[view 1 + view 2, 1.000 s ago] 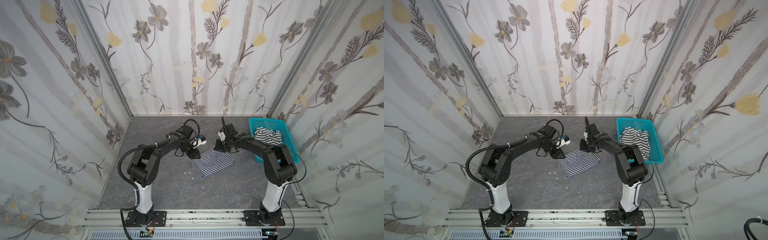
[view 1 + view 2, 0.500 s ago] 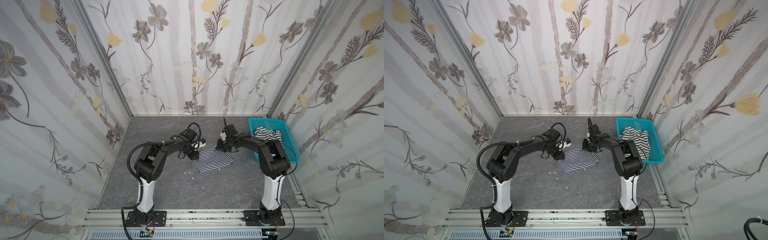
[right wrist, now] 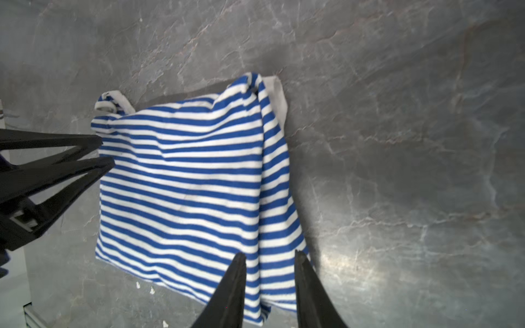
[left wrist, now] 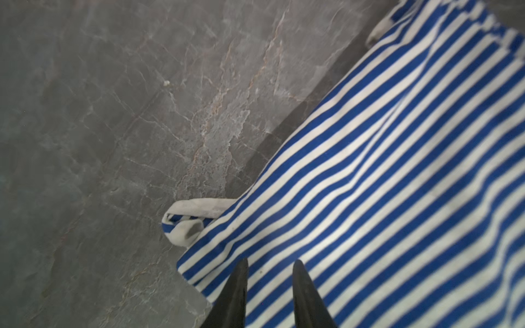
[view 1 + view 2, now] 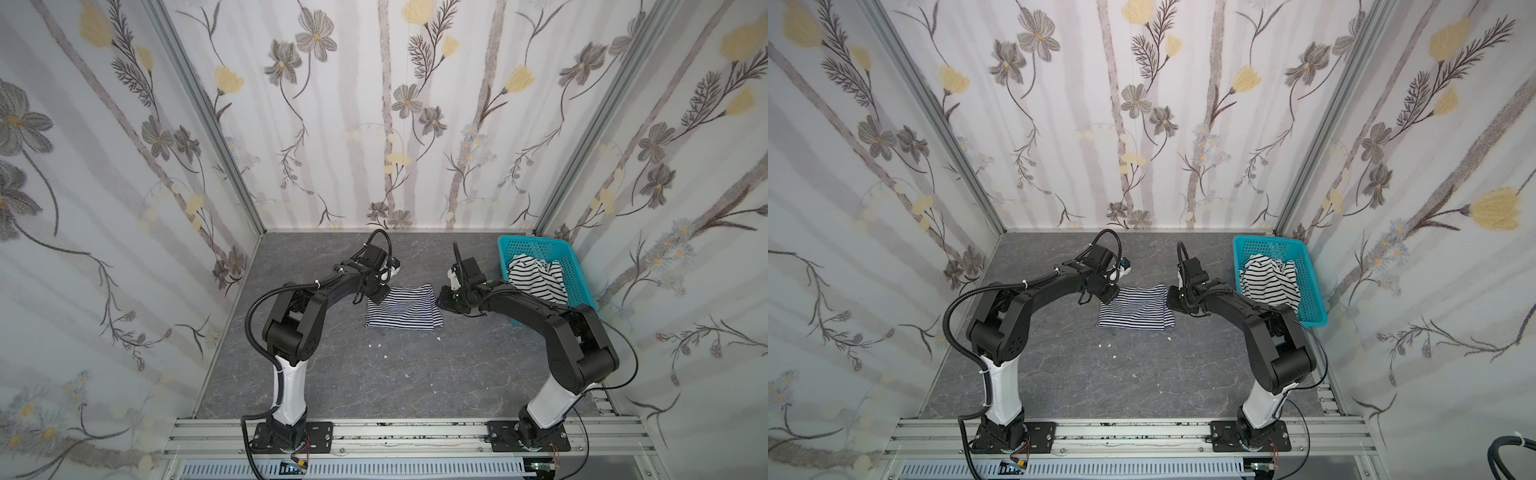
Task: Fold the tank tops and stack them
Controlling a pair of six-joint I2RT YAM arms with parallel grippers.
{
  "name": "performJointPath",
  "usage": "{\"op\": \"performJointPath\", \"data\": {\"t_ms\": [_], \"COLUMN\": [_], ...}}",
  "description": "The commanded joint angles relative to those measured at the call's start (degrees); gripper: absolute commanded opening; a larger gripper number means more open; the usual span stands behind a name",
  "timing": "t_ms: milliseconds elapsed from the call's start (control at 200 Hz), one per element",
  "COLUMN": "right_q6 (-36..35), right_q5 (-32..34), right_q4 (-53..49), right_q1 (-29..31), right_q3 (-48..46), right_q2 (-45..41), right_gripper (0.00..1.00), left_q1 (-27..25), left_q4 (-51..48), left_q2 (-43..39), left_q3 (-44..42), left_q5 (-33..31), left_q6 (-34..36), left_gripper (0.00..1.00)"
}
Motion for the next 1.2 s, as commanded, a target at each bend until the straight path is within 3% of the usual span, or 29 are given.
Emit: {"op": "performJointPath", "data": {"t_ms": [0, 430, 834, 1004, 1194], "right_q6": [2.7, 4.3, 3.0, 2.8, 3.4], "right_q5": [0.1, -4.4, -2.9, -3.4, -2.7], "right_q4": [3.7, 8.3, 6.5, 5.9, 4.1], "right_q1": [2.5, 6.6, 7.2, 7.2, 7.2], "right_q3": [-2.0, -2.3, -6.9, -5.7, -1.2], "right_q2": [-1.9, 2.0, 2.1, -2.2, -3.2], "right_gripper": [0.34, 0.34, 0.33, 0.34, 0.35], "left_q1": [-0.6, -0.9, 1.3, 3.7, 9.0], "left_q4": [-1.4, -0.6, 1.2, 1.2, 1.2], "left_q2": [-2.9, -8.6, -5.0, -8.1, -14.3], "left_q3": [-3.1, -16.9, -17.2, -20.2, -27.5], "left_q5": [1.5, 3.1, -5.8, -7.9, -9.1], "left_q6": [0.8, 2.0, 2.6, 6.5, 15.5], "left_gripper": [0.3, 0.29, 0.28, 0.28, 0.28]}}
